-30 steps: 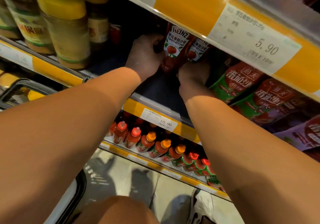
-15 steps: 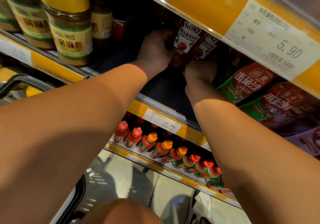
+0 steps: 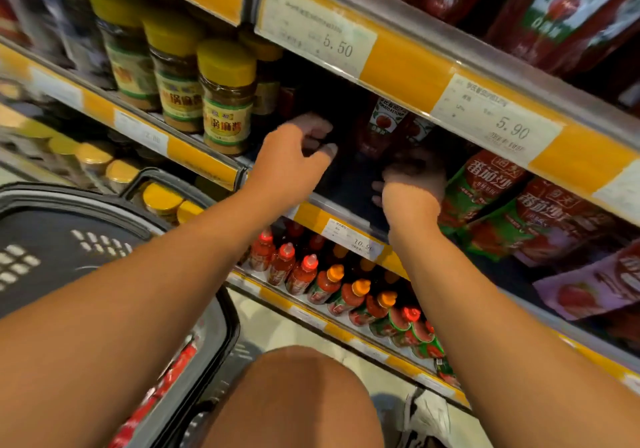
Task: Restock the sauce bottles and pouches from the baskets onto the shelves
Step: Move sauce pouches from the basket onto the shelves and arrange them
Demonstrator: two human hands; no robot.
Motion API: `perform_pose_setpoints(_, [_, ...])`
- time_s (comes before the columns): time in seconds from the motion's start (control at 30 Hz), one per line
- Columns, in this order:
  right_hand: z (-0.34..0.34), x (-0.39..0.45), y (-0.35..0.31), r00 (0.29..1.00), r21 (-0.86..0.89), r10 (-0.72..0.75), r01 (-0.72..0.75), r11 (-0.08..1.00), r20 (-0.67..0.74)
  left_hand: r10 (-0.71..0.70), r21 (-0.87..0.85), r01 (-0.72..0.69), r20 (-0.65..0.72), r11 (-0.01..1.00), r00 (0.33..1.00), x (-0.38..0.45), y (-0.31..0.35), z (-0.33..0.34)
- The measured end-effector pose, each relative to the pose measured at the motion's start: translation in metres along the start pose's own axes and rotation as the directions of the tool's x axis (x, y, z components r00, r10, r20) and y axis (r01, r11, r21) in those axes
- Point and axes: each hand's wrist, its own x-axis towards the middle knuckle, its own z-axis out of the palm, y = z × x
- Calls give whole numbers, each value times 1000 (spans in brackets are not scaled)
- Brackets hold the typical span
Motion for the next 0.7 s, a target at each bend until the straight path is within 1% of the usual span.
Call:
perform_pose_setpoints(0.07, [2, -20, 2, 991, -30, -133, 133, 991, -1, 18, 16, -18, 9, 1000, 1000, -35, 1, -29])
perform_pose_setpoints(0.13, [9, -46, 8, 969, -170, -204, 227, 959, 141, 9, 35, -9, 6, 999, 1000, -71, 2, -61])
perform_pose_setpoints(0.2, [19, -69, 10, 921, -245, -205, 294, 924, 331, -31, 77, 33, -18, 996, 999, -106, 1, -94])
perform_pose_setpoints(0.23, [23, -80, 9, 887, -276, -187, 322, 906, 422, -53, 110, 56, -31, 992, 998, -124, -2, -111])
perform_pose_setpoints(0.3, [34, -107, 2, 791, -333, -156, 415, 847, 591, -101, 169, 111, -63, 979, 993, -161, -9, -146])
perform_pose_setpoints(0.4, [54, -148, -10, 655, -367, -140, 573, 733, 742, -224, 220, 254, -149, 942, 963, -219, -26, -197])
perform_pose_setpoints(0.47, [70, -173, -14, 571, -380, -86, 644, 664, 817, -320, 264, 369, -212, 891, 923, -258, -41, -225])
perform_pose_setpoints(0.57, [101, -203, -13, 451, -382, 16, 737, 558, 892, -482, 279, 553, -286, 785, 828, -307, -67, -257])
perform_pose_setpoints(0.63, [124, -221, -6, 394, -381, 81, 786, 487, 916, -579, 289, 658, -317, 695, 751, -332, -85, -270])
perform_pose_setpoints(0.7, [147, -238, 4, 361, -396, 163, 811, 431, 918, -671, 313, 751, -338, 582, 660, -350, -103, -278])
